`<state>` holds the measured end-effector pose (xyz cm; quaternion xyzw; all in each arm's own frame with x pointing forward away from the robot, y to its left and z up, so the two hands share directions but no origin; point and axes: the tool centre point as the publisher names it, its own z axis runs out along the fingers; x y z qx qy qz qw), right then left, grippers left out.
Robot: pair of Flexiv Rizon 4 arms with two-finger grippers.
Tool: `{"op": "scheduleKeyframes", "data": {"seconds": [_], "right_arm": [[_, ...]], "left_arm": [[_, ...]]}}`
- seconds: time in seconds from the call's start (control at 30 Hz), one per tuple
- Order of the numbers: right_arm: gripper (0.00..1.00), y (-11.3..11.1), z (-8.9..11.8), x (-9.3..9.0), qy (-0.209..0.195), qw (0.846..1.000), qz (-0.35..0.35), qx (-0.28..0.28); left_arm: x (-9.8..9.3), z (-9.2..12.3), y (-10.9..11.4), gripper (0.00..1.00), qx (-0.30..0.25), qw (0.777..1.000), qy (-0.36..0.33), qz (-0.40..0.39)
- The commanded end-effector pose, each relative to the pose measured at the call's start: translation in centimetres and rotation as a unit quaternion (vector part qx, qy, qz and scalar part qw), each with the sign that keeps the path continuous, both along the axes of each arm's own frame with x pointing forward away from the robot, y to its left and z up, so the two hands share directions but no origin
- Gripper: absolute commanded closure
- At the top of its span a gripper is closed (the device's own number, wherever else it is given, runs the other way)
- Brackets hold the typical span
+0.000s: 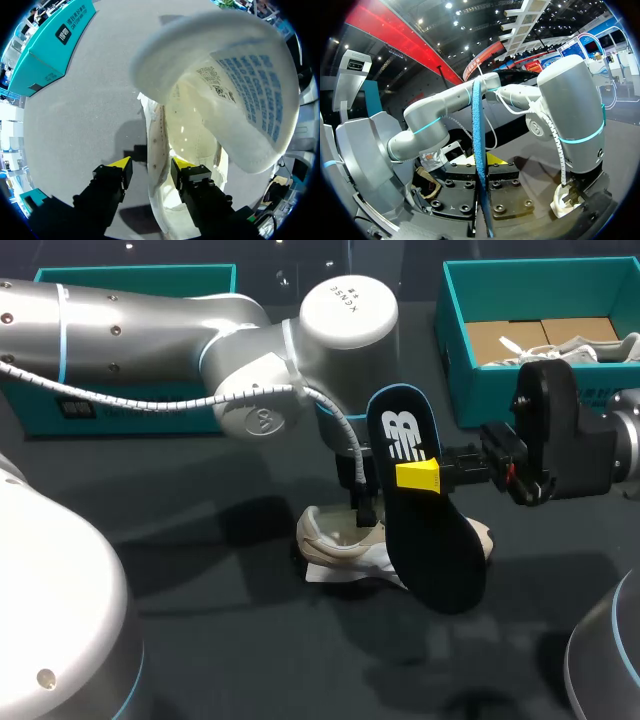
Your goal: Take the shoe out of the shoebox, open the shoe tongue, remove and reinsert the insole, then place the shoe into the shoebox
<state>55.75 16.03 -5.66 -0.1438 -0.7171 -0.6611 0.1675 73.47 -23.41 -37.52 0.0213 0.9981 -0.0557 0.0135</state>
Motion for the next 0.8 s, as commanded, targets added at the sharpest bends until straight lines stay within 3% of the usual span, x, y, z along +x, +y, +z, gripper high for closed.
{"op": "scheduleKeyframes", "data": {"seconds": [0.03, 0.23, 0.3, 0.33, 0.37, 0.8], "right_arm": [[1.00, 0.2, -0.1, 0.0, 0.000, 1.000, 0.000, 0.000], [1.00, 0.2, -0.1, 0.0, 0.000, 1.000, 0.000, 0.000], [1.00, 0.2, -0.1, 0.0, 0.000, 1.000, 0.000, 0.000], [1.00, 0.2, -0.1, 0.0, 0.000, 1.000, 0.000, 0.000], [1.00, 0.2, -0.1, 0.0, 0.000, 1.000, 0.000, 0.000], [1.00, 0.2, -0.1, 0.0, 0.000, 1.000, 0.000, 0.000]], "left_arm": [[0.1, -0.7, -0.3, 0.46, 0.003, 1.000, 0.002, 0.000], [0.1, -2.0, -1.0, 0.52, 0.008, 1.000, 0.018, -0.003], [0.0, -2.1, -1.1, 0.70, 0.008, 1.000, 0.021, -0.003], [-0.1, -2.1, -1.0, 0.93, 0.007, 1.000, 0.021, -0.004], [-0.2, -2.1, -0.9, 1.00, 0.006, 1.000, 0.022, -0.004], [-1.0, 0.3, 0.3, 1.00, 0.006, 0.997, 0.054, -0.058]]}}
